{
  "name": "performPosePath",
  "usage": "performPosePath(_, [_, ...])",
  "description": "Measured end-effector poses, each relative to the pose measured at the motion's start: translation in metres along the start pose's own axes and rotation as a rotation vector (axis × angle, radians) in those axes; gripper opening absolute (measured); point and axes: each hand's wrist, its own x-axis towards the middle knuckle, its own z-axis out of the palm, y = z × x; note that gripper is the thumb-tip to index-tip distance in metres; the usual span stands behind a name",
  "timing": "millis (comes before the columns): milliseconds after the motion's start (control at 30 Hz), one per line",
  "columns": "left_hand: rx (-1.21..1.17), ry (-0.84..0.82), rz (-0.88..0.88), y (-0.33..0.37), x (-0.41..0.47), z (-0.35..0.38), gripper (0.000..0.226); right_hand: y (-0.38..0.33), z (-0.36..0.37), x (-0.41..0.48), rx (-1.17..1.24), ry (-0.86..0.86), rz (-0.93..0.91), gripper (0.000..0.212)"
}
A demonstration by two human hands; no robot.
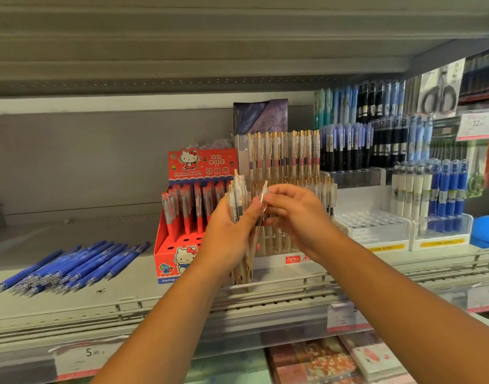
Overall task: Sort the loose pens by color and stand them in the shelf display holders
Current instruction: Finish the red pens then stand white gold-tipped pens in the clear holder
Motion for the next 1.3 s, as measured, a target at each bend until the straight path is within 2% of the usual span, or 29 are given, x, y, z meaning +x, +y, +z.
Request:
performPosePath(100, [0.034, 0.112, 0.012, -0.001, 0.001, -0.001, 0.015, 0.000, -0.002, -0.001, 0.038, 0.015, -0.077, 0.008])
performPosePath(167, [-0.026, 0.177, 0.001, -0.001, 0.002, -0.002, 0.005, 0.000, -0.003, -0.001, 0.033, 0.049, -0.120, 0.012])
performPosePath(267, [-0.142, 0.247, -0.044, 0.002, 0.003, -0.002, 0.010, -0.002, -0.008, 0.003, 0.043, 0.168, -0.168, 0.017])
performPosePath(400, [-0.097, 0.240, -0.046, 0.002, 0.003, -0.002, 0.010, -0.005, -0.013, 0.006, -0.026, 0.333, -0.281, 0.022])
performPosePath(533, [-0.094, 0.219, -0.067, 0.003, 0.003, 0.000, 0.012, -0.007, -0.016, 0.009, -0.122, 0.382, -0.366, 0.028])
performPosePath(667, [-0.102, 0.207, -0.068, 0.002, 0.003, 0.000, 0.012, -0.003, -0.017, 0.014, -0.241, 0.352, -0.375, 0.028])
performPosePath(900, [-0.073, 0.218, -0.056, 0.003, 0.002, 0.001, 0.011, 0.012, -0.014, 0.015, -0.536, 0.171, -0.320, 0.022])
performPosePath(1100, [-0.100, 0.155, -0.081, 0.005, -0.001, 0.001, 0.010, 0.012, -0.015, 0.012, -0.781, 0.157, -0.334, 0.014])
performPosePath(1300, [-0.134, 0.083, -0.049, 0.007, -0.003, 0.002, 0.007, 0.015, -0.014, 0.005, -0.878, 0.159, -0.340, 0.029])
